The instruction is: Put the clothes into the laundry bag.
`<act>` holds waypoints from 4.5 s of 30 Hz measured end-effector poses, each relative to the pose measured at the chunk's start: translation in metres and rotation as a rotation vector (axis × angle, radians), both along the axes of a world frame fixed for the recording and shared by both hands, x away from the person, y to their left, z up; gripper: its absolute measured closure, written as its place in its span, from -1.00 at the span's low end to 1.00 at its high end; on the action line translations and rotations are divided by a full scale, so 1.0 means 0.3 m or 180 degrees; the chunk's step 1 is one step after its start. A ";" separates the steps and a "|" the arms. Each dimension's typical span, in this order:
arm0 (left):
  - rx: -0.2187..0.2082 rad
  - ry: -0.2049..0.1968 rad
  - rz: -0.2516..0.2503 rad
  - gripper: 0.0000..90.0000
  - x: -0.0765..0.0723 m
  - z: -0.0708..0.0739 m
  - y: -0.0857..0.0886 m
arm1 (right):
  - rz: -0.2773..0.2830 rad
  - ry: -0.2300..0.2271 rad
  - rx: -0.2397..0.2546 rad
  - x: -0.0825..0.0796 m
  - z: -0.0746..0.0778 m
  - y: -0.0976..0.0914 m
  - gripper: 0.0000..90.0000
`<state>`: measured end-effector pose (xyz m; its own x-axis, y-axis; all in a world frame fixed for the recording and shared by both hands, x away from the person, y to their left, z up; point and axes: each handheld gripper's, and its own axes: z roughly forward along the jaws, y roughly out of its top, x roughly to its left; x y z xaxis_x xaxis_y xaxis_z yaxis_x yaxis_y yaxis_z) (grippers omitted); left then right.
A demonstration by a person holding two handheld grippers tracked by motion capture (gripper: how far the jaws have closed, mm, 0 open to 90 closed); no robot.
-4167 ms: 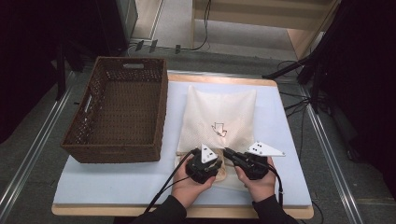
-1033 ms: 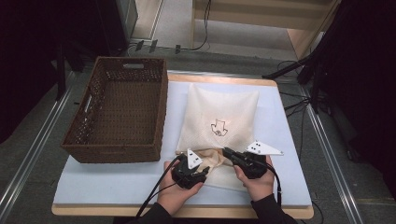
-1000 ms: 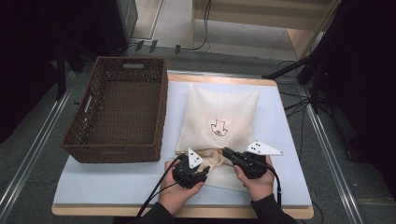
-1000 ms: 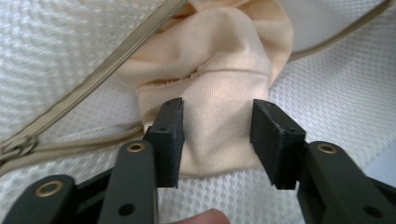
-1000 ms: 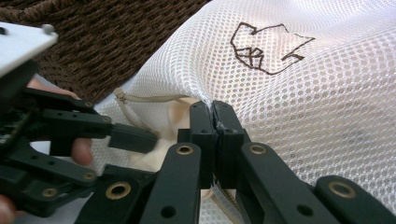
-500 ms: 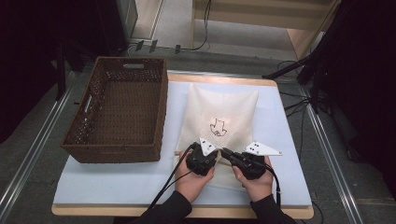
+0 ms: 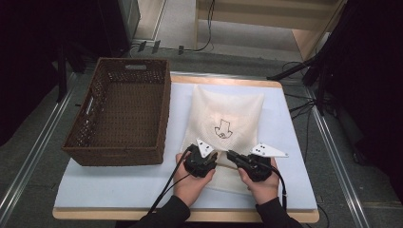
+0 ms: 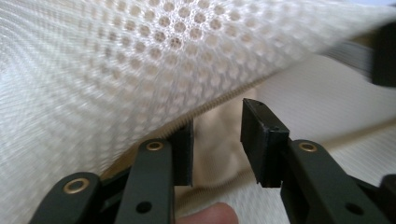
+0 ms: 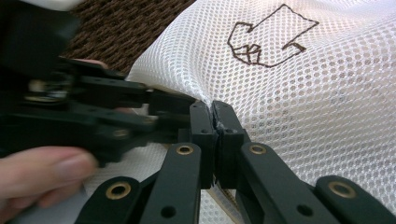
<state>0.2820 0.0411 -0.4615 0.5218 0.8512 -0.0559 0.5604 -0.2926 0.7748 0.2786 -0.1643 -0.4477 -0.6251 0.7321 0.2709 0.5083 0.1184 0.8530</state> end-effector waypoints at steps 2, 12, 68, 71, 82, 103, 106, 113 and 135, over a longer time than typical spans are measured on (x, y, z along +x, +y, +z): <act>0.0001 0.0008 -0.0078 0.34 -0.022 0.005 0.013 | -0.0007 0.0003 0.0002 0.002 -0.001 0.002 0.97; 0.0235 0.0205 -0.0019 0.45 0.004 -0.032 -0.038 | -0.0002 -0.0006 0.0004 0.002 -0.001 0.000 0.97; 0.0107 0.0062 -0.0286 0.44 -0.126 0.005 0.154 | -0.0100 0.0073 -0.0184 -0.019 -0.042 -0.012 0.98; 0.0091 0.0105 -0.0219 0.47 -0.087 0.003 0.108 | -0.0128 0.0037 -0.0072 -0.018 -0.023 -0.016 0.98; 0.0087 0.0371 0.0168 0.38 0.039 -0.031 0.009 | -0.0120 -0.0001 0.0074 -0.006 0.007 -0.013 0.98; -0.0022 0.0400 -0.0079 0.38 0.075 -0.024 -0.032 | -0.0132 0.0172 -0.0063 0.005 -0.046 -0.018 0.98; -0.0052 0.0290 -0.0161 0.34 0.010 -0.013 0.041 | -0.0056 0.0196 -0.0117 0.001 -0.060 -0.009 0.98; 0.0175 -0.0022 -0.0198 0.22 -0.122 0.017 0.201 | 0.0084 0.0338 -0.0164 0.004 -0.090 -0.020 0.92; 0.0059 0.0292 0.0073 0.92 -0.115 -0.017 0.301 | 0.0247 -0.0116 -0.0194 -0.068 -0.006 0.111 0.08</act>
<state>0.2475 0.1314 -0.4666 0.4955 0.8643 -0.0865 0.6354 -0.2928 0.7145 0.2580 -0.1310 -0.4494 -0.6893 0.6954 0.2034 0.4643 0.2084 0.8608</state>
